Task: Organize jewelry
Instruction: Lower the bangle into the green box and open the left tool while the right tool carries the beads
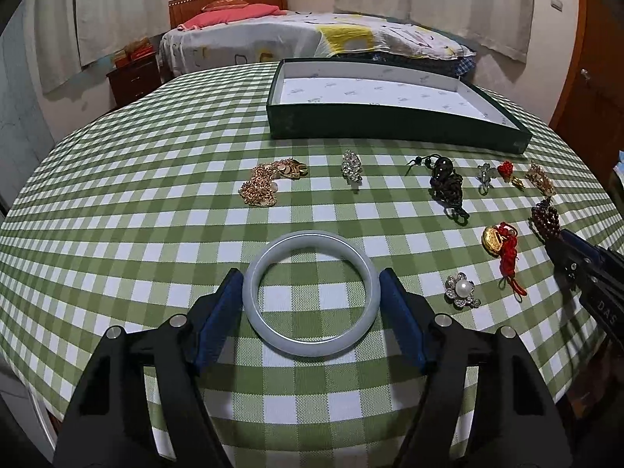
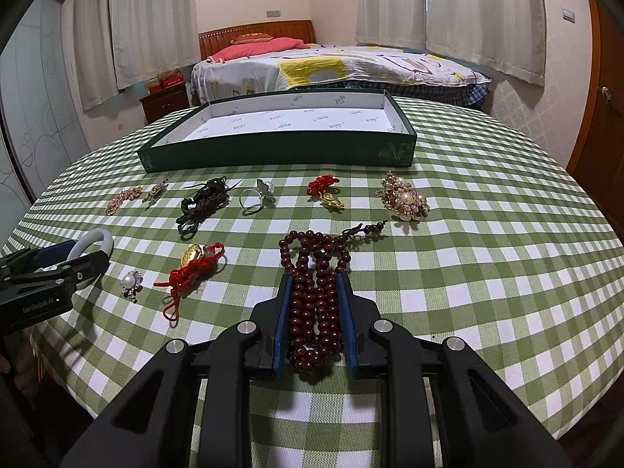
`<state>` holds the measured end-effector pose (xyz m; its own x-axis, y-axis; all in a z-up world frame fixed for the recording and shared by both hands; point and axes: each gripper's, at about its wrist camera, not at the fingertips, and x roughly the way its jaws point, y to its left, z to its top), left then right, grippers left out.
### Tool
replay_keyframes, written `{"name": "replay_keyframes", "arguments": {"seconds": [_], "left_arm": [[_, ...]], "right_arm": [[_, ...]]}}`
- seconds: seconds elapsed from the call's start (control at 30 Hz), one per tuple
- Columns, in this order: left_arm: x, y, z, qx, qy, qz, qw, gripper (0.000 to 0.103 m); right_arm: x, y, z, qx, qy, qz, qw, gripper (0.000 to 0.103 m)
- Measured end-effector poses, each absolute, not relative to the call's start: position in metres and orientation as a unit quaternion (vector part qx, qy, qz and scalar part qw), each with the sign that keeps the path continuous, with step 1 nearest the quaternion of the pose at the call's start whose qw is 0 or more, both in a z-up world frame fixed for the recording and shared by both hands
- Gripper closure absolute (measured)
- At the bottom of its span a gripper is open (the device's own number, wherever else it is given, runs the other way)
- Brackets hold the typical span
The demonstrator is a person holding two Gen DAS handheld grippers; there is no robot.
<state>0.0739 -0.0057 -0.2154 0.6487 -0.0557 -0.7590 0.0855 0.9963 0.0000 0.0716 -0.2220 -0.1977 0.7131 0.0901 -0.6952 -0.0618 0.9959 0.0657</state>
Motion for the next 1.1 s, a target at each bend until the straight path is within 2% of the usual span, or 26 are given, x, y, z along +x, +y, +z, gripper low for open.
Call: {"name": "replay_keyframes", "arguments": {"seconds": [0.13,0.2,0.53,0.87,1.1], "left_arm": [[0.073,-0.006,-0.215,0.017,0.415,-0.043,0.909,0.034],[0.072,-0.006,-0.215,0.016,0.414,-0.043,0.909,0.034],[0.069,-0.006,-0.199,0.023,0.387,-0.038,0.921,0.034],[0.084,-0.010,-0.163,0.006,0.359,-0.051,0.932,0.034],[0.132,-0.024,-0.135,0.003,0.331,-0.069,0.941,0.034]], "right_arm": [[0.071,-0.222,-0.197,0.019,0.376,0.042,0.926,0.081],[0.071,-0.221,-0.196,0.017,0.375,0.043,0.926,0.086],[0.067,-0.221,-0.187,0.020,0.356,0.045,0.933,0.086],[0.078,-0.226,-0.145,0.025,0.311,0.045,0.949,0.086],[0.122,-0.240,-0.115,0.035,0.280,0.033,0.959,0.086]]}}
